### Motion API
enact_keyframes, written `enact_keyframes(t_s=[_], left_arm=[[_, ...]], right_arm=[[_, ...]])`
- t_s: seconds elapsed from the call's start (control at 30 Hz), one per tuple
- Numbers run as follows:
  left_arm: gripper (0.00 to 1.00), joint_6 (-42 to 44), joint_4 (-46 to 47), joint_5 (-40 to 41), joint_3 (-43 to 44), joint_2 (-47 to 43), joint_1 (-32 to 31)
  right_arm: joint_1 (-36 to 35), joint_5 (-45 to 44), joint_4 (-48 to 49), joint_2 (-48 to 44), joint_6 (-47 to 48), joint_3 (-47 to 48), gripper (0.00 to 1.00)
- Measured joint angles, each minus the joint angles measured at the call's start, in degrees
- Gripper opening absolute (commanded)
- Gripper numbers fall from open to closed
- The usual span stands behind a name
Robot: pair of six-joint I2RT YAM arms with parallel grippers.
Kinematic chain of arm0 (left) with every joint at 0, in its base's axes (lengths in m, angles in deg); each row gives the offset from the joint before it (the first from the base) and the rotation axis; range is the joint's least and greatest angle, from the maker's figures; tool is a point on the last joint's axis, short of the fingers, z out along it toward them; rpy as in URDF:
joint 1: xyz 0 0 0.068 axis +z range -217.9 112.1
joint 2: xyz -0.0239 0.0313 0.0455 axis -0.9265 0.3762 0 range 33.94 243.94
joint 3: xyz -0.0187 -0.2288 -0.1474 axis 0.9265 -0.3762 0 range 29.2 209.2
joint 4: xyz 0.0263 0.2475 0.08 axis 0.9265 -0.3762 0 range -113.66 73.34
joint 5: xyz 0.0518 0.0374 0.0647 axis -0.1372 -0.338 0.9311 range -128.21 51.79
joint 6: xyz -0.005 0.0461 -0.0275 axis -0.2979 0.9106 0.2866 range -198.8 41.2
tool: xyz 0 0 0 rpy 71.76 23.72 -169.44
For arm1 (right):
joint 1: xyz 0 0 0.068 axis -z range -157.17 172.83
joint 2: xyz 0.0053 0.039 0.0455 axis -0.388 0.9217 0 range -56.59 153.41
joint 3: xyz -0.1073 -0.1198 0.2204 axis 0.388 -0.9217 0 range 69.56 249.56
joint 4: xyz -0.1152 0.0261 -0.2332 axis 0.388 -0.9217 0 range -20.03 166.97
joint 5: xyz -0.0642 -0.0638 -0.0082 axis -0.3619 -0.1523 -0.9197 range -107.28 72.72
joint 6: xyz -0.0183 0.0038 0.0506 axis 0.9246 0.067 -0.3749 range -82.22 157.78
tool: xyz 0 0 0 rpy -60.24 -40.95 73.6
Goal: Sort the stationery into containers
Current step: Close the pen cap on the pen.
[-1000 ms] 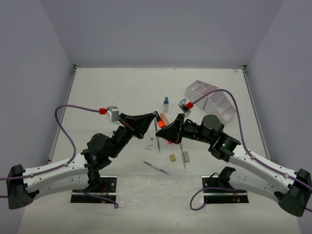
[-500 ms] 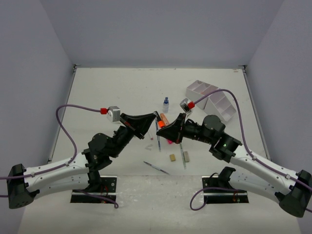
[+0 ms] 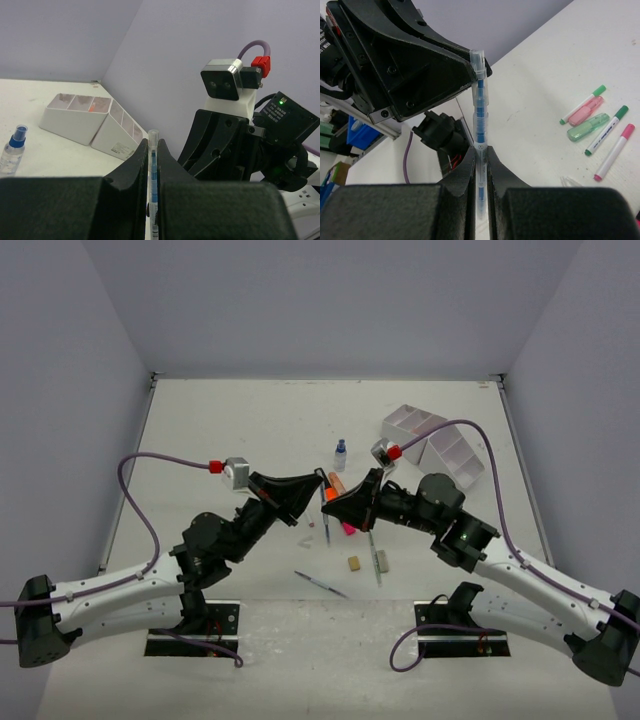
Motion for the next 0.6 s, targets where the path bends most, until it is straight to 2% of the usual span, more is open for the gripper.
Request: enact_keyframes(t_s=[0.07,0.17,0.27,0.4,0.53,0.6], left_arm=[[0.19,-0.2,0.0,-0.4,0.0,0.4,0.0],[0.24,-0.4,-0.5,-1.4,0.0,1.1,0.1],[0.19,-0.4,-1.3,-2.9,0.0,1.9,0.0],[0.0,-0.3,-2.0,-3.3,0.0,1.1,-0.1],[0.0,-0.1,-3.3,-3.2,0.0,0.5,-0.1],[0.0,0.2,-3.8,-3.2,0.0,0.0,-0.1]], right_arm=[[0.0,-0.5,-0.6,0.0,0.7,0.4,0.0],[0.0,-1.6,-1.5,-0.3,2.1,1.3,0.0],[0.0,-2.5,-2.2,-0.2,3.3,3.1,0.0],[0.0,-2.5,-2.3,0.6,4.1,3.9,0.0],[0.0,-2.0,-2.1,1.4,4.3,3.9,0.01],[0.0,-1.4,-1.8,1.7,4.3,3.9,0.21]])
